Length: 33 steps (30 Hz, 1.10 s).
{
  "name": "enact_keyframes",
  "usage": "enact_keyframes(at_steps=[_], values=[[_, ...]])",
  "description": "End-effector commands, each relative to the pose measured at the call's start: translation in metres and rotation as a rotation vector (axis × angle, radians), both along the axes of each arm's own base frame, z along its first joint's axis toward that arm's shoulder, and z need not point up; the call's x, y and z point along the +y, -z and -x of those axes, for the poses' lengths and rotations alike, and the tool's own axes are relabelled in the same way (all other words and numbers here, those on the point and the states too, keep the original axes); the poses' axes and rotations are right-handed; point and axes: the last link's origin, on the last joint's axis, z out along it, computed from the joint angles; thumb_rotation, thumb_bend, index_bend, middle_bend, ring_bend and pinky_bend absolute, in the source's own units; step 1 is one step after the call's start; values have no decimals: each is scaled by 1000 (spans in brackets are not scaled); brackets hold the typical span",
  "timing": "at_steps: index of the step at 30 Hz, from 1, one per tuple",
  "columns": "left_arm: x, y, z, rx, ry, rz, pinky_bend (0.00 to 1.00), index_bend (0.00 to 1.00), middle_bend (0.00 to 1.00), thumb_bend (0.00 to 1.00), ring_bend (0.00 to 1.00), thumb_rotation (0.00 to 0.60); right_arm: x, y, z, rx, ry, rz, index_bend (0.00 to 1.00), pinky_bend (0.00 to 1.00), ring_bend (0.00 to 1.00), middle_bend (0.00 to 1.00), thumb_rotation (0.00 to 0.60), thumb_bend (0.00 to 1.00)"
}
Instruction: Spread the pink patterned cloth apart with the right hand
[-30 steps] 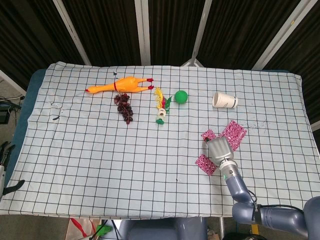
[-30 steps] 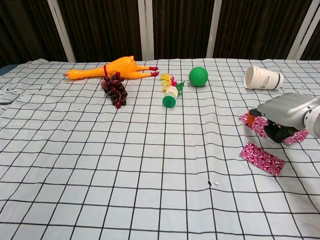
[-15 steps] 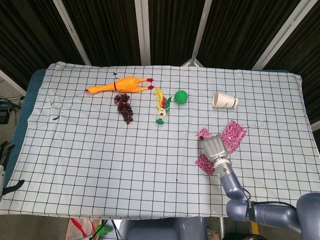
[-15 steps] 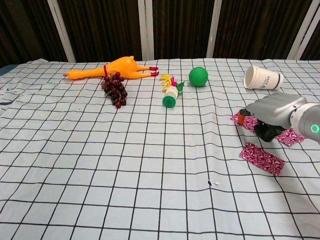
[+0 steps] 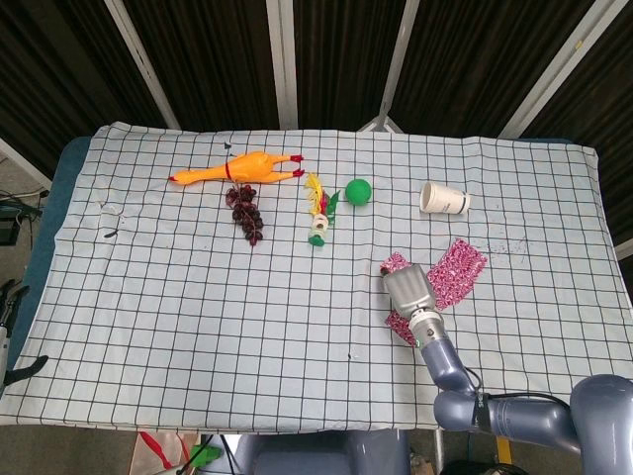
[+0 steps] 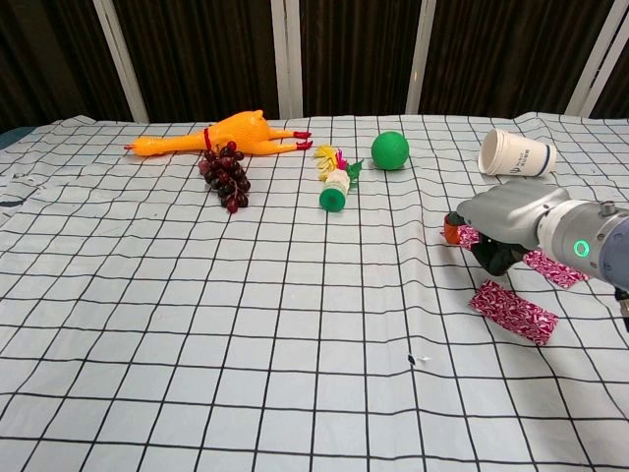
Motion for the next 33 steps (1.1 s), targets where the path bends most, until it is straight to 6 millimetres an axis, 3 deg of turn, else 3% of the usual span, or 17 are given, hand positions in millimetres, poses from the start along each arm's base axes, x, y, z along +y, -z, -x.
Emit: enact_keyframes(at_steps=[1,13,21,24,29,33], values=[[0,0,0,0,-1,0,62,121,19,206,29,600,0,1,-3,-4,-1,-1,243,459,761,810,600,731],[0,0,0,3,1,1,63,121,20,208,29,600,-6,1,-19,-44,-20,27,243,472,761,810,600,731],[0,0,0,-1,-1,-1,62,121,20,208,29,600,-2,-14,-23,-85,-41,67,239,473,755,809,600,731],[0,-1,1,-5,-3,-3,62,121,19,207,29,600,16,-29,-18,-142,-23,50,184,447,657,713,600,731],[0,-2,0,-17,5,1,62,121,19,208,29,600,52,-67,-4,-193,11,48,46,278,369,398,600,708],[-3,-4,-1,-35,18,-1,62,121,19,208,29,600,97,-108,19,-267,36,112,18,197,251,233,600,667]])
